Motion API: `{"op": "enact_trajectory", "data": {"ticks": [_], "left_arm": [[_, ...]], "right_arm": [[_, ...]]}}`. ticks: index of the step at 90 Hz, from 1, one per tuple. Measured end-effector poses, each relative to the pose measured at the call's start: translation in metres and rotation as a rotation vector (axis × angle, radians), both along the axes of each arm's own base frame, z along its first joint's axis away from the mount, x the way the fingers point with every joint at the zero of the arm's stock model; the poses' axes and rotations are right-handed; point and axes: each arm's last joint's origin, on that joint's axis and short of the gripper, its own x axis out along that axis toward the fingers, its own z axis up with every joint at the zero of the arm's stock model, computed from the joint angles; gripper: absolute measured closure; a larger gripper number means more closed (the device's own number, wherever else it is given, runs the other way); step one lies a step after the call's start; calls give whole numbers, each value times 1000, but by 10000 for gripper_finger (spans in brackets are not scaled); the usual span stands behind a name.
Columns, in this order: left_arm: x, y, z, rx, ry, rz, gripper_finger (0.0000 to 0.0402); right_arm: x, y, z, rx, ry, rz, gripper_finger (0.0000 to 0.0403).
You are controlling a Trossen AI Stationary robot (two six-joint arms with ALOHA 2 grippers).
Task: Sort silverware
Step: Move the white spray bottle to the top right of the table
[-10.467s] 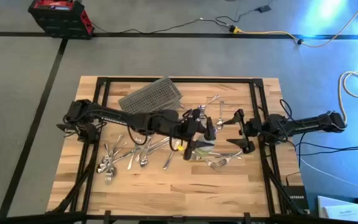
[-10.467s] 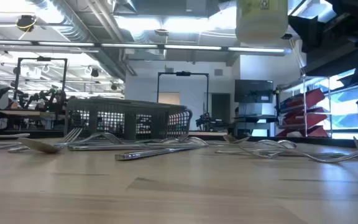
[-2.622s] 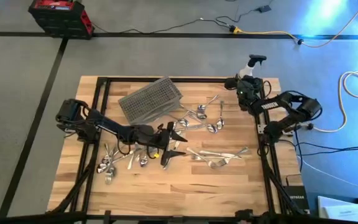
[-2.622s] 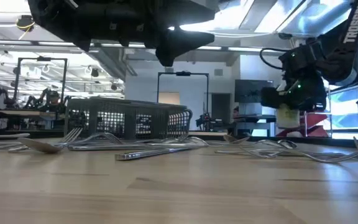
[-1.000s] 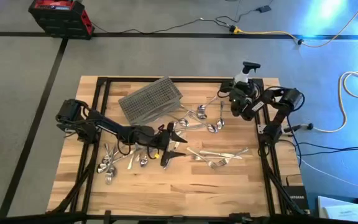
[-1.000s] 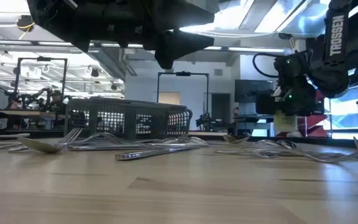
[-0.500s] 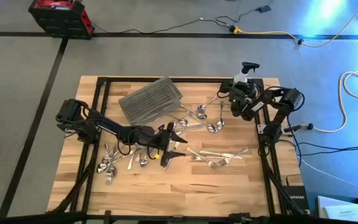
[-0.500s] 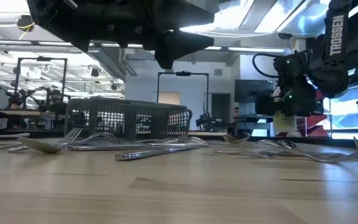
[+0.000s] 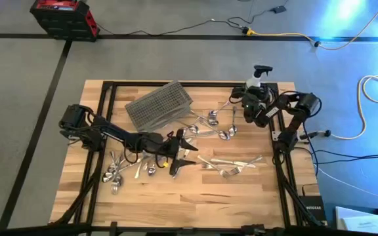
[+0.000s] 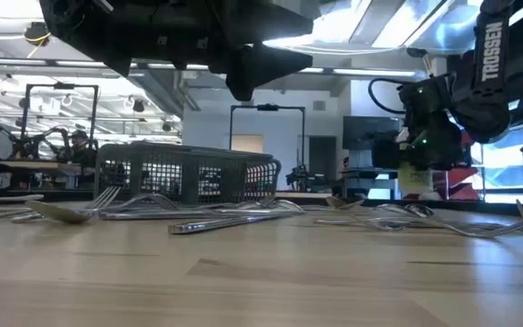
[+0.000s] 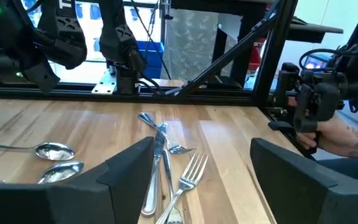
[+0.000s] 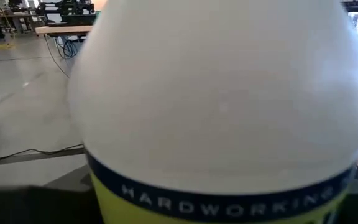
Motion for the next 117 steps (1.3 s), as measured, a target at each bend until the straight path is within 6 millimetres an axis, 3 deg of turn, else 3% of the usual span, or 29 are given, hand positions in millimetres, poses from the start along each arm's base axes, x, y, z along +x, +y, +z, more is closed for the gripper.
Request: {"op": "enact_trajectory", "data": {"ticks": [71, 99, 117], "left_arm": [[0, 0, 0, 0, 0, 0, 148], [0, 0, 0, -1, 0, 0, 148], [0, 0, 0, -1, -1, -1, 148]], "right_arm": [[3, 0, 1, 9, 30, 86, 129], [3, 0, 2, 5, 27, 83, 63], [3, 0, 1, 9, 32, 82, 61]]}}
